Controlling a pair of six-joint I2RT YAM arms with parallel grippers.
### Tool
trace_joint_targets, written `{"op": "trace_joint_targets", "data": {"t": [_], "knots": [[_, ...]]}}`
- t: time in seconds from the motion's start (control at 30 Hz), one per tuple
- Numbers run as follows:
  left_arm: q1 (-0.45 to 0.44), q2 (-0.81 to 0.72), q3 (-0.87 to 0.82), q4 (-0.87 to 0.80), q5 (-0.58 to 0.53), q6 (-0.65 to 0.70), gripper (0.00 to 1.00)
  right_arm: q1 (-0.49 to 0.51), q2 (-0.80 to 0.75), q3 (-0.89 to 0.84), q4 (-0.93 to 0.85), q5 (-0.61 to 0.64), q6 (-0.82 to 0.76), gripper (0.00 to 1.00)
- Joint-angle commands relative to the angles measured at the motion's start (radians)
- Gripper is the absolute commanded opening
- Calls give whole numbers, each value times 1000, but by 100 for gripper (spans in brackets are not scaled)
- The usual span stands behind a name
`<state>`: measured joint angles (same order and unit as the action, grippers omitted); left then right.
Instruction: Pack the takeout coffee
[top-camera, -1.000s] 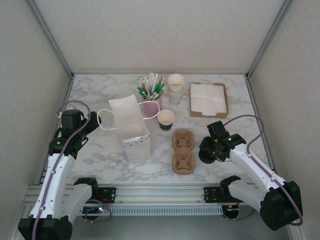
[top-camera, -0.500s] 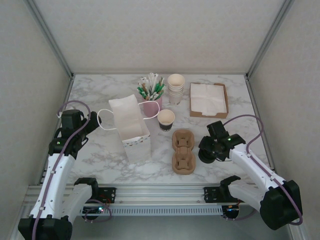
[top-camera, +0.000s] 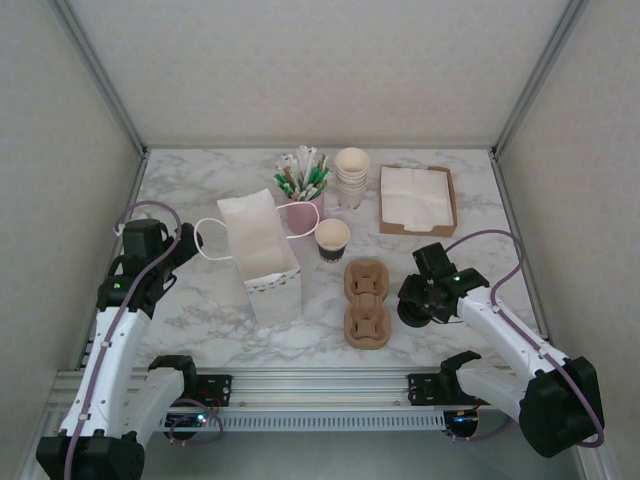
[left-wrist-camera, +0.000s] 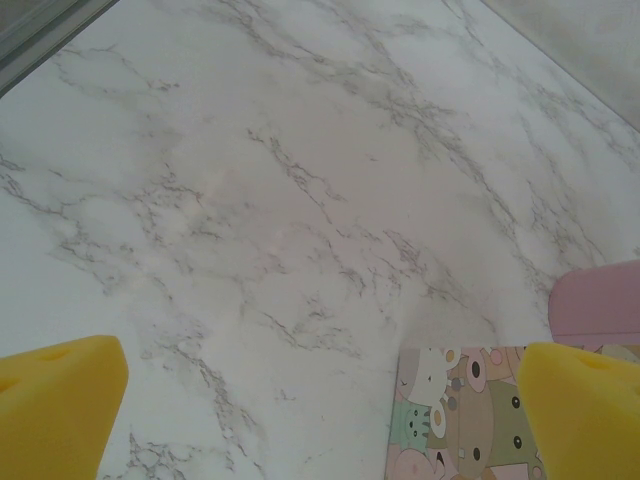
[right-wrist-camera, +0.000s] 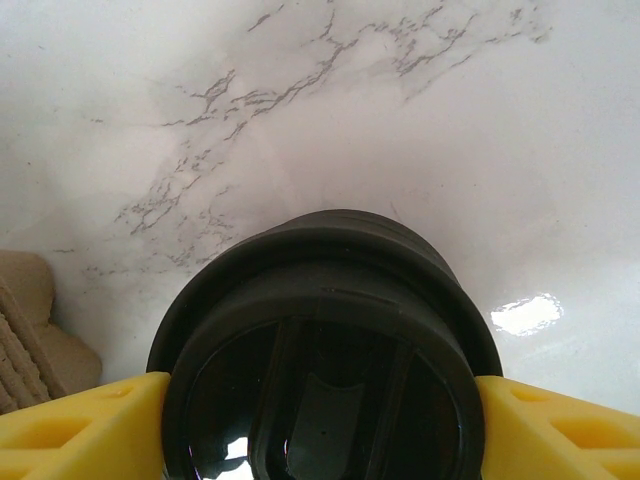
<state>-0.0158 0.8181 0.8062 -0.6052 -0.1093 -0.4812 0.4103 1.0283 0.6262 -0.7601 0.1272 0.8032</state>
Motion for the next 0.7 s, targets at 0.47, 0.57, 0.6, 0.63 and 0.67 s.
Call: {"op": "trace_joint_targets", "data": {"t": [0.47,0.57,0.6,0.63,0.67], "knots": [[8,-4,-10,-10,-13,15,100,-2,-63,132,-82,-17,-94,71],[10,-2,-10,-10,-15,15,100,18,-50,206,-84,-27,-145,70],[10,-2,-11,-10,-15,14,100,27,-36,235,-87,-26,-163,70],[10,-2,-11,-7,-14,15,100,41,-15,272,-92,-23,-185,70],[10,-1,-9,-8,-13,15,100,57,10,310,-95,-18,-211,69]]}}
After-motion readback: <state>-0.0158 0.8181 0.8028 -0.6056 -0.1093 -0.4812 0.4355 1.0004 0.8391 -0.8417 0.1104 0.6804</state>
